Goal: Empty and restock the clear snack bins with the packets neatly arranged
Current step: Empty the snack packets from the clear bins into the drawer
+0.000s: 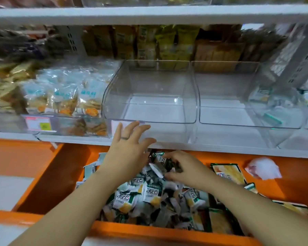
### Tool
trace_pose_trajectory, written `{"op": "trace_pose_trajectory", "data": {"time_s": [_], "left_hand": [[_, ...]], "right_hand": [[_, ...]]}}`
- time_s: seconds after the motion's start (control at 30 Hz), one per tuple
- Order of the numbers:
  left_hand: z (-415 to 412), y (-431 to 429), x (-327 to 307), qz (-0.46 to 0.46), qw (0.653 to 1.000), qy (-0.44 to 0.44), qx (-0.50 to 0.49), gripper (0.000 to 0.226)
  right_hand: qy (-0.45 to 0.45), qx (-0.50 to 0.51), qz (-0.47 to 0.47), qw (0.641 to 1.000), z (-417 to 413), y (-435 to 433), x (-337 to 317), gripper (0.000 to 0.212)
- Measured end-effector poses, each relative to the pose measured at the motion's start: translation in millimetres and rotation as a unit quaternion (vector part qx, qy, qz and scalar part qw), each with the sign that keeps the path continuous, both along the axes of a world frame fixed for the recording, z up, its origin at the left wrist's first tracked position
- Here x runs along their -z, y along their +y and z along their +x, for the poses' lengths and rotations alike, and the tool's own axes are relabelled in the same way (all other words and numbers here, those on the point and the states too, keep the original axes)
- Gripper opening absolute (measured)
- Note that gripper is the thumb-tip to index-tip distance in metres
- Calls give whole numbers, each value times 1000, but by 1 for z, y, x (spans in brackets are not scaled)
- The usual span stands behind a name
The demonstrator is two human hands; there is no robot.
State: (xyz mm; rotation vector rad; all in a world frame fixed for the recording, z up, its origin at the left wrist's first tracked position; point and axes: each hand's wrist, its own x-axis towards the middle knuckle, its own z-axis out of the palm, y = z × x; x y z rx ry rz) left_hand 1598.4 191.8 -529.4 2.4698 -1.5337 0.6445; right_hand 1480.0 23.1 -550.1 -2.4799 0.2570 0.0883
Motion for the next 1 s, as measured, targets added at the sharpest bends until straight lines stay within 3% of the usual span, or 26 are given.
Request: {"op": "trace_pose_trajectory", "data": {"time_s": [0.13,0.23,0.53,0.63,0.83,0.93,1.0], "left_hand": [[-13,-28,-14,-43,997,3,66,35],[-26,-79,-37,-74,989,3,130,20],[-89,-264,-90,-70,964,126,225,41],[-96,-313,-89,-78,955,145,246,50],[-92,-368,-65,-62,949,139,277,55],[-80,-371,-48,-130,935,127,306,47],[-77,-374,-45,-153,923,148,321,44]], "right_hand": [[-57,21,37,998,-57,-40,-57,32],[-124,65,14,990,-96,-78,-96,27],[-234,236,-73,940,-161,-217,-147,14],[-207,295,-80,930,-162,-272,-136,14],[35,271,-86,958,-112,-365,-88,55],[82,213,-61,972,-78,-386,-77,100],[107,158,-65,980,-59,-398,-67,111]]}}
